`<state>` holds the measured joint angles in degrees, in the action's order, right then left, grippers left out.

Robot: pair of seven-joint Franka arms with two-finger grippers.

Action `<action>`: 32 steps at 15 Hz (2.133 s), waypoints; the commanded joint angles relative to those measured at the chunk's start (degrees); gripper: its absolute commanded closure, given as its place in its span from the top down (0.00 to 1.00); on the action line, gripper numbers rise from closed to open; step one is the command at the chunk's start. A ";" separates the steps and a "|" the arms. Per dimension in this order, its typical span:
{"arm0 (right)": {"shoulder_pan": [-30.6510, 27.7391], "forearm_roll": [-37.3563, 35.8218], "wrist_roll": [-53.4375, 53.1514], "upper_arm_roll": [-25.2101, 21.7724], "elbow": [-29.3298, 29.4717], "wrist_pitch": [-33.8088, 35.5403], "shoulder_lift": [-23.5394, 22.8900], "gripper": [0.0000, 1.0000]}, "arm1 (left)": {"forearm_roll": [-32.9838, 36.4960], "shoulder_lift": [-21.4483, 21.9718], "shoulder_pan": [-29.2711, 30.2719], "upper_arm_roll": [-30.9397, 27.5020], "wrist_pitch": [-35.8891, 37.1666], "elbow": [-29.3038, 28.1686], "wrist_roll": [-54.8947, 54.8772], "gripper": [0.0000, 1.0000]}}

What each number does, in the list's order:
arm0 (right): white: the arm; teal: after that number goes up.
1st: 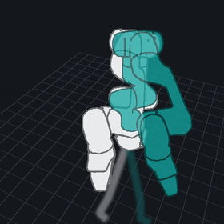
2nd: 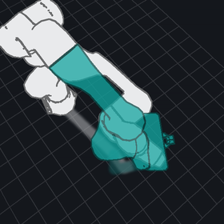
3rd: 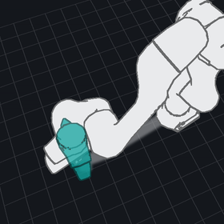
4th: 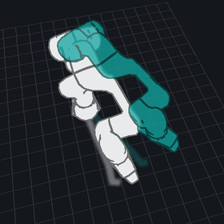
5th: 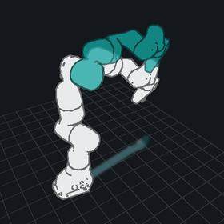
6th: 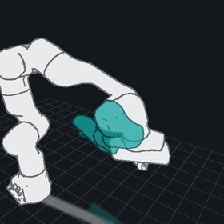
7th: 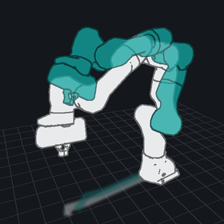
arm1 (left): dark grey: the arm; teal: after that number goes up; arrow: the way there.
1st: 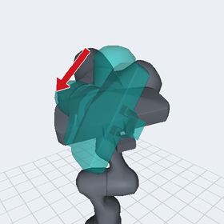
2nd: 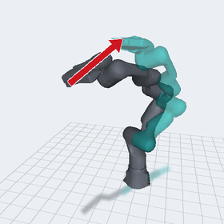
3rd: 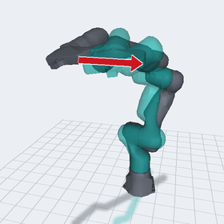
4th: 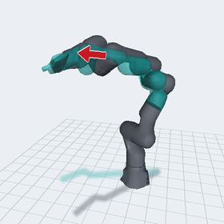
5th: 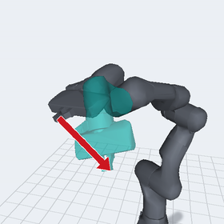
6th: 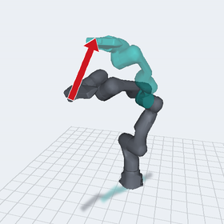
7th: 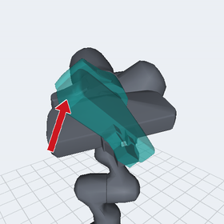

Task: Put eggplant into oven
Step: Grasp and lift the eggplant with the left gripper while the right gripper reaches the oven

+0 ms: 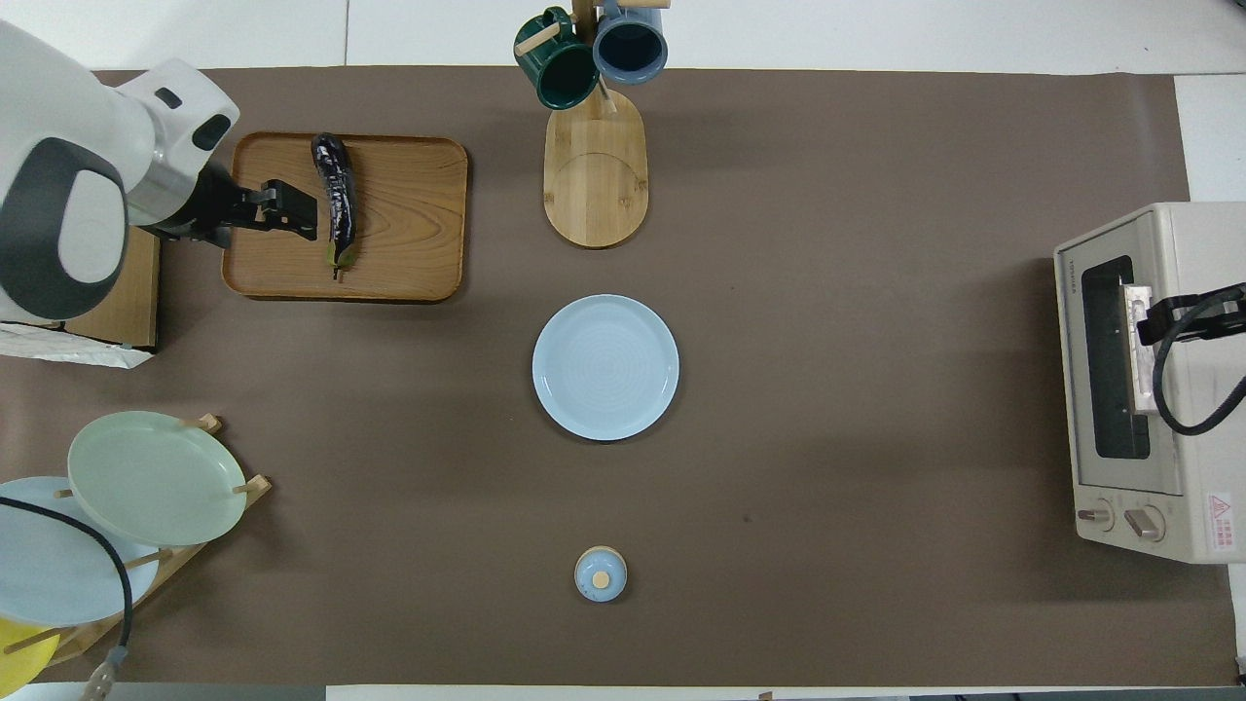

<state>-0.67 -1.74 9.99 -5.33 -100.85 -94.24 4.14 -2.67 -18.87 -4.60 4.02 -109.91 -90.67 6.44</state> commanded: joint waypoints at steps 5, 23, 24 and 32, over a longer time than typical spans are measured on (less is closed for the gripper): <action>-1.09 -12.85 3.10 0.41 -10.51 -12.81 0.79 0.00 | -0.14 -14.61 -0.23 0.29 -15.92 4.36 -4.50 1.00; -0.13 -12.42 -0.13 0.67 -14.36 -22.73 -5.90 0.00 | 5.31 -13.48 -0.94 0.47 -19.02 -1.53 -10.13 0.50; 1.01 -11.88 -1.54 0.67 -15.68 -24.31 -5.90 0.00 | 5.22 -13.56 -0.76 0.55 -18.33 -1.01 -10.22 0.30; 3.22 -6.96 -4.54 0.67 -23.60 -37.33 -8.01 0.00 | -3.21 -4.45 -1.11 0.55 -3.67 1.90 -6.20 0.00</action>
<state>4.26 -7.71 4.99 -3.56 -122.36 -125.93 -1.69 -4.58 -29.94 -5.16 4.61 -119.06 -86.44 -2.71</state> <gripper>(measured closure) 0.991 0.700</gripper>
